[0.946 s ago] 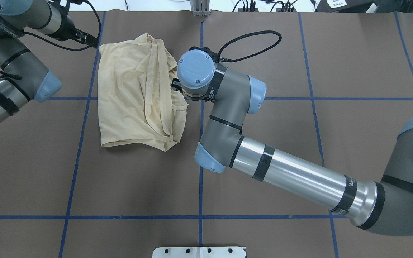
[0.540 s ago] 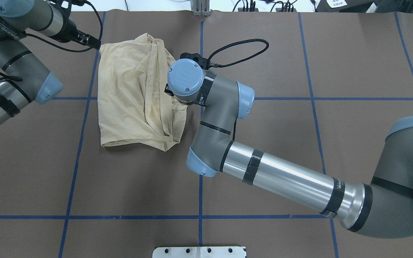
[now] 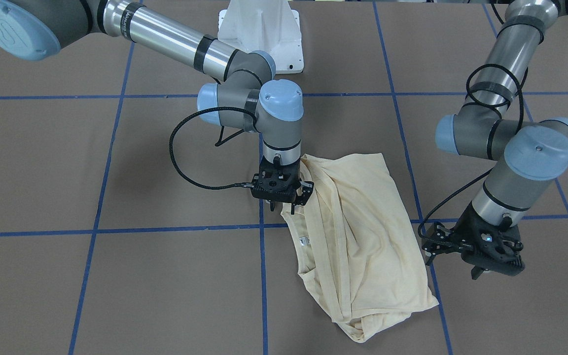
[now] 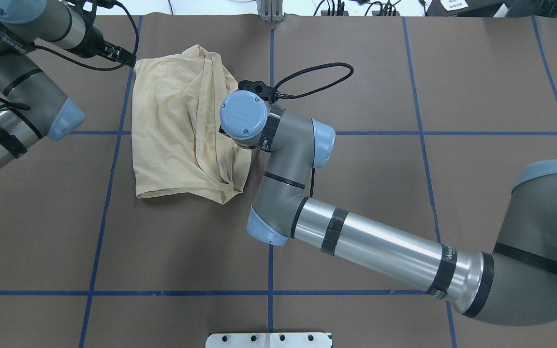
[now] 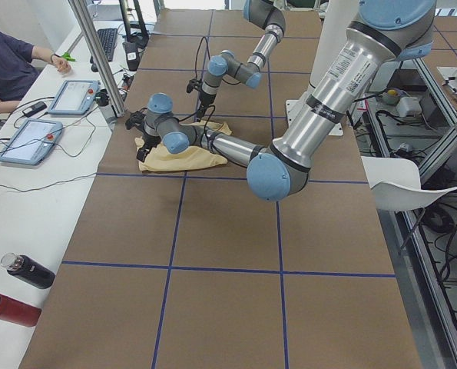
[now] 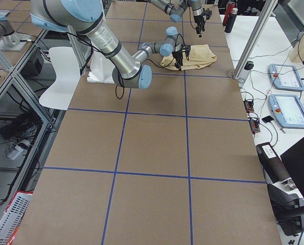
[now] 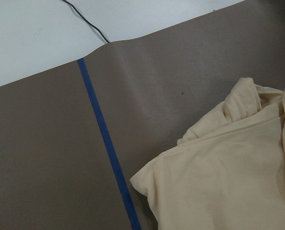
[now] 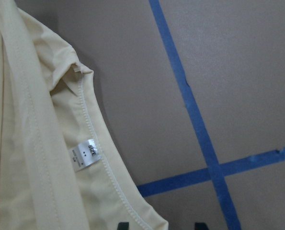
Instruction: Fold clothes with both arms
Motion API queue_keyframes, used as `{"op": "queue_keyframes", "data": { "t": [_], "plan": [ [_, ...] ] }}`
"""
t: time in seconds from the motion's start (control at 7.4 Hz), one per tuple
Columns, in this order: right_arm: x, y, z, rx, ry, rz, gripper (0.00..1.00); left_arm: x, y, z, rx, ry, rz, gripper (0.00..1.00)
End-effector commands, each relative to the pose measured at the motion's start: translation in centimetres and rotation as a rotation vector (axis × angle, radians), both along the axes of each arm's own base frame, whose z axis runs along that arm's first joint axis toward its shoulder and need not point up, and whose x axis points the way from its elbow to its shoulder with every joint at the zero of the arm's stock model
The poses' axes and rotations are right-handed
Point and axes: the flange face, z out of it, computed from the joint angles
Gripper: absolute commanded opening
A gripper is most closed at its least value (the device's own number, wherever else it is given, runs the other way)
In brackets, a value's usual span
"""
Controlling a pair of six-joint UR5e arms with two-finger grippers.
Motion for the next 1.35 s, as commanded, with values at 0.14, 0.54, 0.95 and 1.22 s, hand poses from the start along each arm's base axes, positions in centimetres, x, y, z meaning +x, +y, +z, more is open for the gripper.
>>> {"op": "queue_keyframes", "data": {
  "t": [0.14, 0.54, 0.95, 1.22],
  "plan": [
    [-0.8, 0.2, 0.3, 0.003, 0.001, -0.003, 0.39, 0.1, 0.0, 0.0, -0.001, 0.000, 0.002, 1.00],
    [-0.7, 0.4, -0.1, 0.007, -0.002, -0.007, 0.00, 0.0, 0.0, 0.0, -0.002, 0.000, -0.001, 1.00],
    [2.6, 2.4, 1.1, 0.015, -0.052, -0.029, 0.00, 0.2, 0.1, 0.0, 0.000, 0.001, 0.002, 1.00],
    [8.2, 7.4, 4.6, -0.001, -0.057, -0.068, 0.00, 0.2, 0.1, 0.0, 0.000, 0.001, 0.002, 1.00]
  ]
}}
